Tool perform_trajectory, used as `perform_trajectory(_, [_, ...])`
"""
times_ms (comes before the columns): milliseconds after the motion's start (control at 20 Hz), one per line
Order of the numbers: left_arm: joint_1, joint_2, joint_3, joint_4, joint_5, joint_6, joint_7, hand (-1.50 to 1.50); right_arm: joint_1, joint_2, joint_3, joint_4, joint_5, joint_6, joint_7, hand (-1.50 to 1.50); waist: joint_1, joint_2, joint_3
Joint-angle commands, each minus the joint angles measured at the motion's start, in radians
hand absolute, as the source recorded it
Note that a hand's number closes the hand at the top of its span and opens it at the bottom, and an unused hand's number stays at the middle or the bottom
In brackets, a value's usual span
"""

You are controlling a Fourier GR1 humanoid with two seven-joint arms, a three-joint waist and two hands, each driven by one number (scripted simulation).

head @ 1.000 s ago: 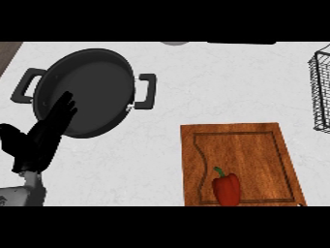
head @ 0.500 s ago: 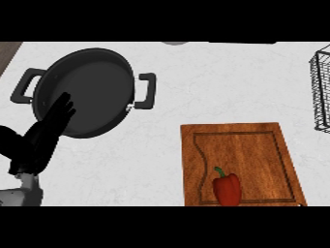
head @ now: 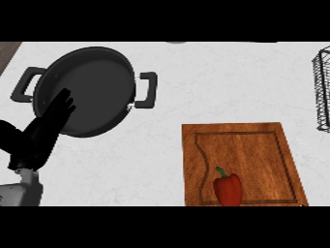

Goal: Pick the lemon from the cutting board and place it in the tiered basket

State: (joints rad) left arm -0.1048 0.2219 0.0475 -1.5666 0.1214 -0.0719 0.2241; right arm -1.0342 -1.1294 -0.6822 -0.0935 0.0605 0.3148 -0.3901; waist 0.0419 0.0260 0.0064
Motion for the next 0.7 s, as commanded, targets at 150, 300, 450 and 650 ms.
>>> perform_trajectory(150, [0.014,0.001,0.003,-0.014,0.009,-0.013,-0.011,0.0,0.117,-0.099,-0.068,0.013,-0.061,0.024,-0.008,-1.5,0.007,0.006,0.005])
perform_trajectory(300, [0.015,-0.029,-0.013,-0.003,-0.02,0.022,-0.028,0.0,0.151,-0.149,-0.094,0.015,-0.086,0.08,-0.012,-1.5,-0.011,0.007,0.008])
perform_trajectory(450, [0.016,-0.012,0.002,0.001,-0.005,0.003,-0.029,0.0,0.185,-0.178,-0.091,0.015,-0.082,0.122,0.005,-1.5,-0.007,0.007,0.008])
perform_trajectory(650, [0.019,-0.017,0.001,-0.023,0.009,0.001,-0.016,0.0,0.214,-0.222,-0.104,0.014,-0.094,0.158,0.015,-1.5,-0.007,0.003,0.01])
